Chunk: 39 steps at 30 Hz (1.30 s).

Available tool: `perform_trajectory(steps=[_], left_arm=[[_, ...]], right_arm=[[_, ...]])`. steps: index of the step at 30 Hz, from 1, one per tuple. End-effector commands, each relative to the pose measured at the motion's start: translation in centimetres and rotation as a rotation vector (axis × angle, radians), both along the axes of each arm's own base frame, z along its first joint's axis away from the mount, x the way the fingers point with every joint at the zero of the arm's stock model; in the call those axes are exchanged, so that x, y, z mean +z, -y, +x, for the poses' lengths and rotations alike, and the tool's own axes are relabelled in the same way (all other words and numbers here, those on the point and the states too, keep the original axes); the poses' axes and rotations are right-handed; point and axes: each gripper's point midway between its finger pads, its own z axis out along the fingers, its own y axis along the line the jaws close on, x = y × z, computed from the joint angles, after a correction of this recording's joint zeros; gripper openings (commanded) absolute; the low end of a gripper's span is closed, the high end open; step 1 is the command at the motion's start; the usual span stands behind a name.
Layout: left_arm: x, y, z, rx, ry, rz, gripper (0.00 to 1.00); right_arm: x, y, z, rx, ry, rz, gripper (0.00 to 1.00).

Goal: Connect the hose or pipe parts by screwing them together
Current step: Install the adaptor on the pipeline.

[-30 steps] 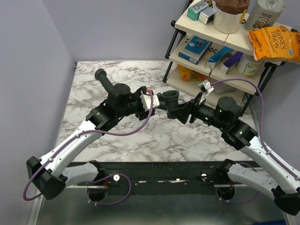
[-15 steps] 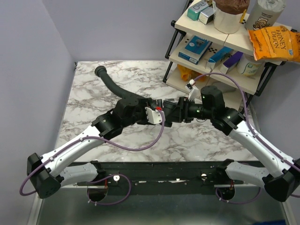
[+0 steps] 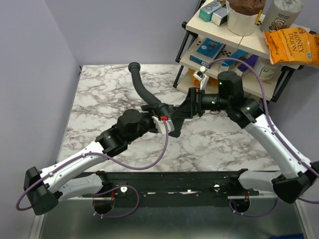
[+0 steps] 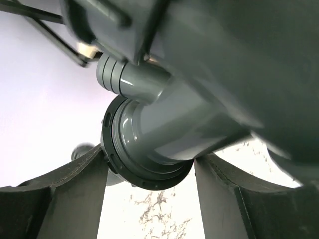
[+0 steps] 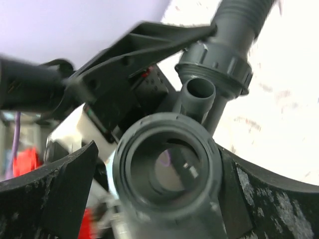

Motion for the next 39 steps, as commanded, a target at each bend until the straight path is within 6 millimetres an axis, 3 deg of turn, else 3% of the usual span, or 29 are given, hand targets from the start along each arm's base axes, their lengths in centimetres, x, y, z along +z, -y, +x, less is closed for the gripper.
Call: perform_trajectory(steps=[1, 3, 7, 11, 12, 15, 17, 18, 19, 22, 28, 32, 39], left_arm=[[4.3, -0.2, -2.6, -0.064, -0.052, -0.149, 0.00], [4.3, -0.2, -3.3, -0.078, -0.110, -0.168, 0.00], [4.9, 0.4, -6.3, -0.275, -0.128, -0.200, 0.00], [4.5, 1.1, -7.8, -0.341, -0.234, -0.198, 0.00], [5.3, 1.1, -7.8, -0.349, -0.251, -0.206, 0.00], [5.7, 1.7, -9.5, -0.446, -0.395, -0.261, 0.00], [5.6, 1.3, -9.9, -0.482, -0.460, -0.271, 0.00], [6.1, 1.4, -11.4, -0.567, -0.489, -0.268, 0.00], [5.8, 1.4, -11.5, -0.583, -0.515, -0.260, 0.00], [5.1, 1.4, -13.2, -0.670, -0.578, -0.216, 0.00], [3.6, 1.6, -12.2, -0.643, -0.608, -0.197, 0.00], [2.6, 1.5, -11.2, -0.610, -0.639, -0.191, 0.00], [0.6, 2.1, -9.5, -0.528, -0.757, -0.133, 0.00]], right_arm=[[5.7, 2.1, -1.8, 0.077, 0.438, 0.024, 1.00], [6.4, 2.9, -2.1, 0.080, 0.548, 0.013, 1.00], [7.8, 4.2, -3.1, 0.160, 0.856, -0.012, 1.00], [9.2, 5.7, -5.1, 0.195, 1.127, 0.008, 1.00], [9.7, 5.7, -5.3, 0.197, 1.189, 0.026, 1.00], [9.3, 6.0, -6.8, 0.286, 1.351, 0.037, 1.00], [8.6, 6.3, -6.4, 0.321, 1.432, -0.027, 1.00], [9.3, 6.5, -6.6, 0.336, 1.473, -0.044, 1.00], [8.2, 6.4, -6.4, 0.400, 1.477, -0.079, 1.00], [8.1, 6.3, -6.5, 0.469, 1.521, -0.097, 1.00], [7.2, 6.4, -6.1, 0.464, 1.542, -0.122, 1.00], [6.3, 7.1, -7.0, 0.471, 1.543, -0.127, 1.00], [7.5, 7.4, -9.3, 0.528, 1.606, -0.066, 1.00]])
